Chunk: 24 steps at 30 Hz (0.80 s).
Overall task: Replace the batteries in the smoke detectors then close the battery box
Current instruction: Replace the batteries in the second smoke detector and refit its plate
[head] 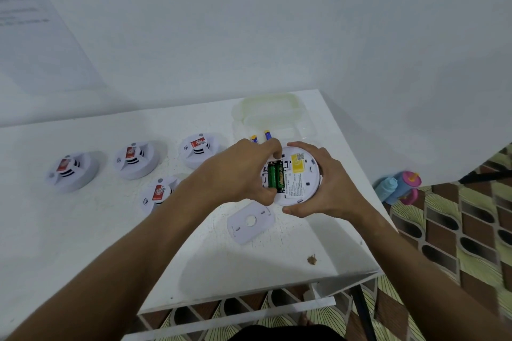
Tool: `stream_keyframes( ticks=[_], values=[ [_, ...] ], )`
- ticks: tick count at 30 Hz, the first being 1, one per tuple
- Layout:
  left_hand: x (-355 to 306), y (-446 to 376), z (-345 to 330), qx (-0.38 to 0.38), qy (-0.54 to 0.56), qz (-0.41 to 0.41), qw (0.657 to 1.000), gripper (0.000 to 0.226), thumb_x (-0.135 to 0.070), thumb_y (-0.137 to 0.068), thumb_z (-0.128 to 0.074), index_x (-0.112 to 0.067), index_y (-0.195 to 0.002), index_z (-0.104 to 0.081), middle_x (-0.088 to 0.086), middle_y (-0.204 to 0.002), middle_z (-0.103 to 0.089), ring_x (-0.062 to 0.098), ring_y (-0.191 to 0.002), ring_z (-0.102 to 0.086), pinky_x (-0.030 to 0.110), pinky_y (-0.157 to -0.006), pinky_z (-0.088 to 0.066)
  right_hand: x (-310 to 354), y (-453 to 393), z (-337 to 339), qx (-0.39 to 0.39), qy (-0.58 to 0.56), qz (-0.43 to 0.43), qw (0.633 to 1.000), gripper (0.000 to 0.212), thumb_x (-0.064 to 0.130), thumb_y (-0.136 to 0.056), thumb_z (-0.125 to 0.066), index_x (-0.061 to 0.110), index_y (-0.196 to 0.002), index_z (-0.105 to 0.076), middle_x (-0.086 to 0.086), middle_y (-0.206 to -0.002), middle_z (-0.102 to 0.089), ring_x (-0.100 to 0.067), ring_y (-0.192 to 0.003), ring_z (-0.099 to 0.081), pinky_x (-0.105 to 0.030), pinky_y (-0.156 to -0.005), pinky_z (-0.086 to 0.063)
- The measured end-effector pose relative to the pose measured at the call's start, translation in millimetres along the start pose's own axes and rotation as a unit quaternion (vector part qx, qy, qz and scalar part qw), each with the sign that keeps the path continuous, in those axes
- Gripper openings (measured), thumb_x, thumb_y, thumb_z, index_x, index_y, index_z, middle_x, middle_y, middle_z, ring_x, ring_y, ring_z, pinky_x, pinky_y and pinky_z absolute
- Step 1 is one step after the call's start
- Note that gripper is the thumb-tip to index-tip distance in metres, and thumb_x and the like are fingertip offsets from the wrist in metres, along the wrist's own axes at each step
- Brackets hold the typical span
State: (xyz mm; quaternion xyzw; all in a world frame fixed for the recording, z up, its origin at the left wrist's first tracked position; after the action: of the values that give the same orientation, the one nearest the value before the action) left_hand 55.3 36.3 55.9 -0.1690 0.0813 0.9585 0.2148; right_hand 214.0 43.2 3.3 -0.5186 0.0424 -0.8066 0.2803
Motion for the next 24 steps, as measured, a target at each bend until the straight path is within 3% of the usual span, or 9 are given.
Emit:
stream_keyframes(
  ticks=[3,6,8,11,15,17,21,24],
  values=[
    [-7,-1,-3,0.017,-0.06,-0.015,0.998,0.06,-0.036,-0.075,-0.074,-0.022,-0.122,-0.038,0.001,-0.097,-0.062,0.018,-0.081,-0.057,0.03,-0.058,-0.048,-3,1,2,0.0,0.003,-0.007,1.0,0.094,0.051,-0.046,-0.085,0.065,-0.127,-0.039,0.032,-0.122,-0.057,-0.015,-0.112,-0.059,-0.028,-0.097,-0.051],
    [-14,-4,-1,0.014,-0.096,-0.031,0.995,0.056,-0.035,-0.078,-0.07,-0.019,-0.121,-0.037,0.0,-0.091,-0.059,0.02,-0.078,-0.057,0.023,-0.051,-0.039,-10,1,7,-0.005,-0.019,-0.027,0.999,0.092,0.047,-0.045,-0.087,0.051,-0.127,-0.047,0.021,-0.122,-0.062,-0.015,-0.114,-0.06,-0.032,-0.098,-0.052],
    [-16,-5,-1,0.004,-0.098,-0.036,0.995,0.058,-0.036,-0.079,-0.068,-0.019,-0.124,-0.035,0.0,-0.09,-0.059,0.02,-0.077,-0.058,0.026,-0.053,-0.043,-14,1,9,-0.009,-0.029,-0.039,0.999,0.092,0.045,-0.045,-0.088,0.043,-0.129,-0.048,0.012,-0.123,-0.064,-0.018,-0.115,-0.061,-0.038,-0.099,-0.052],
    [-15,-4,1,-0.018,-0.074,-0.05,0.996,0.062,-0.034,-0.081,-0.064,-0.02,-0.133,-0.032,0.003,-0.101,-0.066,0.022,-0.083,-0.062,0.034,-0.063,-0.054,-18,1,13,-0.017,-0.037,-0.05,0.998,0.092,0.04,-0.047,-0.09,0.044,-0.129,-0.05,0.006,-0.124,-0.065,-0.024,-0.116,-0.06,-0.045,-0.099,-0.052],
    [-10,-5,-3,-0.071,-0.072,-0.093,0.99,0.053,-0.038,-0.084,-0.049,-0.022,-0.134,-0.048,0.003,-0.103,-0.068,0.019,-0.085,-0.062,0.034,-0.071,-0.052,-26,1,17,-0.025,-0.041,-0.07,0.996,0.094,0.038,-0.049,-0.091,0.031,-0.134,-0.051,0.004,-0.126,-0.064,-0.025,-0.118,-0.06,-0.052,-0.099,-0.051],
    [-12,-4,-9,-0.092,-0.047,-0.121,0.987,0.054,-0.045,-0.082,-0.037,-0.022,-0.125,-0.06,0.001,-0.097,-0.067,0.015,-0.074,-0.058,0.03,-0.064,-0.049,-31,1,21,-0.036,-0.042,-0.08,0.995,0.095,0.039,-0.05,-0.091,0.028,-0.135,-0.051,0.004,-0.126,-0.065,-0.026,-0.117,-0.06,-0.054,-0.099,-0.05],
    [-5,-10,-10,-0.096,0.08,-0.077,0.989,0.043,-0.049,-0.087,-0.063,-0.026,-0.122,-0.066,-0.005,-0.107,-0.07,0.008,-0.081,-0.065,0.026,-0.071,-0.055,-36,0,33,-0.048,-0.056,-0.087,0.993,0.095,0.035,-0.049,-0.092,0.023,-0.134,-0.052,0.003,-0.121,-0.067,-0.026,-0.114,-0.062,-0.056,-0.093,-0.053],
    [1,-18,-5,-0.11,0.179,-0.02,0.977,0.03,-0.031,-0.086,-0.07,-0.021,-0.114,-0.071,-0.007,-0.09,-0.072,0.01,-0.07,-0.068,0.025,-0.067,-0.056,-38,-2,39,-0.048,-0.052,-0.077,0.995,0.095,0.037,-0.048,-0.092,0.024,-0.134,-0.052,0.004,-0.122,-0.066,-0.026,-0.114,-0.061,-0.055,-0.095,-0.052]
  ],
)
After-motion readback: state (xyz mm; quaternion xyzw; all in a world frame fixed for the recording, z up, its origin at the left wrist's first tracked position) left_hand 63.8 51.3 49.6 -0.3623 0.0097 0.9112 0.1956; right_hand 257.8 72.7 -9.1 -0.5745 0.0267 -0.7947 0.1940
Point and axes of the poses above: each hand's wrist, its own y-axis away from the middle knuckle, its own z-axis out of the back of the hand, x = y × z, the point moved 5 cm from there along -y, towards the middle knuckle
